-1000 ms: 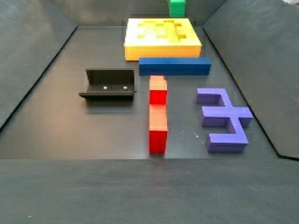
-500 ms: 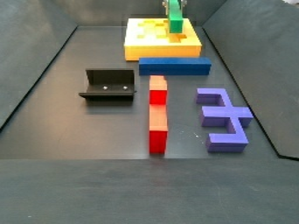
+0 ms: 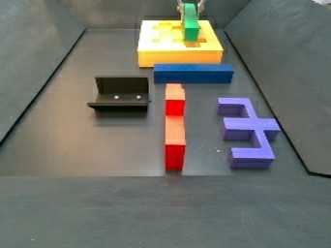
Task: Pick up the green object. Move up. Move to above the board. Insert the green object.
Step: Insert the green object.
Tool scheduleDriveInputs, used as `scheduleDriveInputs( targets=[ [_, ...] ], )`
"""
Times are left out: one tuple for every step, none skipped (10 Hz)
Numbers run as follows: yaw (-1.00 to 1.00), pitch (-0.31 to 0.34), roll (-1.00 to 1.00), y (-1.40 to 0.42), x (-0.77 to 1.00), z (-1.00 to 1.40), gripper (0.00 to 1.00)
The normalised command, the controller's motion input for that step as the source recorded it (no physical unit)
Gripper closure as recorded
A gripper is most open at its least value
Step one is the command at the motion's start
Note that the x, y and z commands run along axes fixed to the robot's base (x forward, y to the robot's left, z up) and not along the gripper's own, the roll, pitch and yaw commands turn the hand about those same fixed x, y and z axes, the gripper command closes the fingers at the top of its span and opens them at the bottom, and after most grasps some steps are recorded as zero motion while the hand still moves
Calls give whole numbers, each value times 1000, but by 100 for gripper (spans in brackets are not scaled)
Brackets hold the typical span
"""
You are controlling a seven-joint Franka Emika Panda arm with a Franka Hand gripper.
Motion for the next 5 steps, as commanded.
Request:
scheduleDriveInputs(
  targets=[
    [77, -413, 271, 0, 0, -60, 100],
    [129, -426, 373, 0, -37, 0, 100],
    [197, -406, 380, 0, -40, 0, 100],
    [260, -243, 337, 0, 0, 0, 100],
    [189, -84, 149, 0, -134, -263, 100]
  ],
)
